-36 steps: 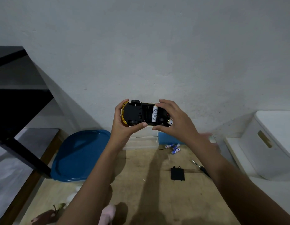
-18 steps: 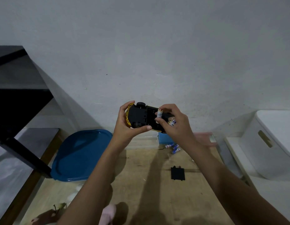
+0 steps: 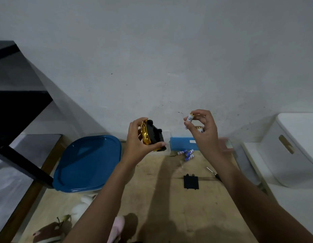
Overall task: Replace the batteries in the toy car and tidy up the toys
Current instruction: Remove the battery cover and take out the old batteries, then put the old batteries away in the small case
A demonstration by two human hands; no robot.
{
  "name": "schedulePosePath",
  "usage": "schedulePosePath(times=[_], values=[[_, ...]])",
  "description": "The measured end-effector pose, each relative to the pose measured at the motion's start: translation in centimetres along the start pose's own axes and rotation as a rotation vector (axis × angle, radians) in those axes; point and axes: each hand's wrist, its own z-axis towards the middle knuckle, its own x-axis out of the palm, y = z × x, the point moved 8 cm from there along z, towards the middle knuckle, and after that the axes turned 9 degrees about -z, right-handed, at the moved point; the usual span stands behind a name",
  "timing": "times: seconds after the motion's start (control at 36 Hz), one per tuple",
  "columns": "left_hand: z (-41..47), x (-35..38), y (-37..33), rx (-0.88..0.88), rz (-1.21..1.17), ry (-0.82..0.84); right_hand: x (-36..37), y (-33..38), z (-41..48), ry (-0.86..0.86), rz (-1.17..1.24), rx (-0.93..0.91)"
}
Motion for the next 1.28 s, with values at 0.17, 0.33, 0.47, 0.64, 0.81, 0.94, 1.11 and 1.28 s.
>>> schedulePosePath(times=[0.17, 0.33, 0.47, 0.64, 0.81, 0.94, 1.11, 1.28], values=[[-2.3, 1.6, 4.1, -0.255, 0.156, 0.025, -0.1, -3.9, -1.8, 0.036, -0.009, 0.141], [-5.3, 3.8, 9.5, -0.588, 0.469, 0.076, 0.5, -7.4, -4.1, 0.088, 0.045, 0.227], [-6.4, 5.2, 12.8, -0.770, 0.543, 0.144, 1.2, -9.8, -5.6, 0.131, 0.024, 0.297], [-6.0, 6.6, 14.8, -0.886, 0.633, 0.145, 1.1, -12.5, -6.4, 0.179, 0.000, 0.414], [-6.2, 7.6, 15.4, -0.923, 0.746, 0.182, 0.6, -14.4, -6.3, 0.169, -0.015, 0.467], [-6.3, 7.9, 16.6, -0.944, 0.771, 0.202, 0.8, -16.1, -6.2, 0.202, 0.019, 0.534], [-6.3, 7.8, 17.2, -0.897, 0.768, 0.152, 1.2, -18.5, -6.4, 0.230, 0.084, 0.618], [-5.2, 8.9, 15.6, -0.683, 0.798, 0.122, -0.4, -21.3, -6.2, 0.143, 0.058, 0.701]])
